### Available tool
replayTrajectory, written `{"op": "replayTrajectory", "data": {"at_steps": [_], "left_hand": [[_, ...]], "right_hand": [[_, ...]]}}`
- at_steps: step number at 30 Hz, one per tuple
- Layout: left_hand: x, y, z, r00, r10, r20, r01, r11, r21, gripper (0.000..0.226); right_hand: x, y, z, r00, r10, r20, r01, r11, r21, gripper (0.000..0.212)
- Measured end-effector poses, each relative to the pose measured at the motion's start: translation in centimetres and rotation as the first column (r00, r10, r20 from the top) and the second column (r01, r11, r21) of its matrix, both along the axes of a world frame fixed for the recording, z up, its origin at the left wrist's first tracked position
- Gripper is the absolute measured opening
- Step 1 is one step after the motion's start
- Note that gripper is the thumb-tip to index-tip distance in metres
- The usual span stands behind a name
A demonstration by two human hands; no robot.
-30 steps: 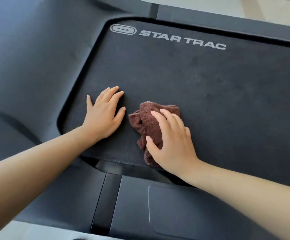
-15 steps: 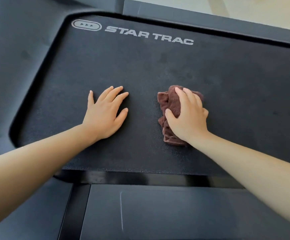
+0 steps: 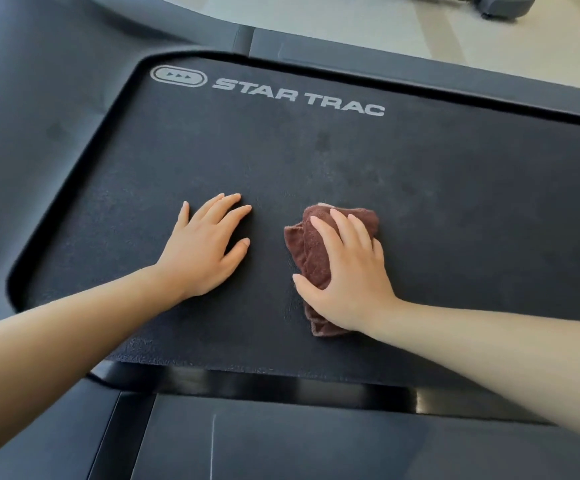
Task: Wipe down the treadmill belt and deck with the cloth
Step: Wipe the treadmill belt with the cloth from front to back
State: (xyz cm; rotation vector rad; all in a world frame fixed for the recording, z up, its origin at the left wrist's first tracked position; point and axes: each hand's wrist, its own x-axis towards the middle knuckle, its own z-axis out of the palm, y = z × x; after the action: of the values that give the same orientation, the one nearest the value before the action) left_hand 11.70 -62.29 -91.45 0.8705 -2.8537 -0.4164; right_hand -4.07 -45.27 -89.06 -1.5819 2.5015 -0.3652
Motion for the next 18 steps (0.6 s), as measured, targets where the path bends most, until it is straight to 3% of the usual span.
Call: {"op": "replayTrajectory", "data": {"at_steps": [8,13,18], "left_hand": [[-4.9,-3.8,0.3,0.994,0.109,-0.011,-0.109,0.994,0.000,0.053],[-9.3,-6.8,1.0,0.992,0.126,-0.029,-0.125,0.992,0.011,0.053],[-11.7,-8.6,0.5,0.990,0.141,-0.015,-0.141,0.990,0.006,0.053]], "right_hand": [[-5.1,-8.2,0.0,0.998,-0.027,0.063,0.033,0.996,-0.089,0.071],[-4.9,-5.4,-1.1,0.995,0.025,0.100,-0.004,0.979,-0.206,0.070],[-6.9,-9.5,-1.1,0.996,-0.034,0.080,0.049,0.981,-0.190,0.069]]}}
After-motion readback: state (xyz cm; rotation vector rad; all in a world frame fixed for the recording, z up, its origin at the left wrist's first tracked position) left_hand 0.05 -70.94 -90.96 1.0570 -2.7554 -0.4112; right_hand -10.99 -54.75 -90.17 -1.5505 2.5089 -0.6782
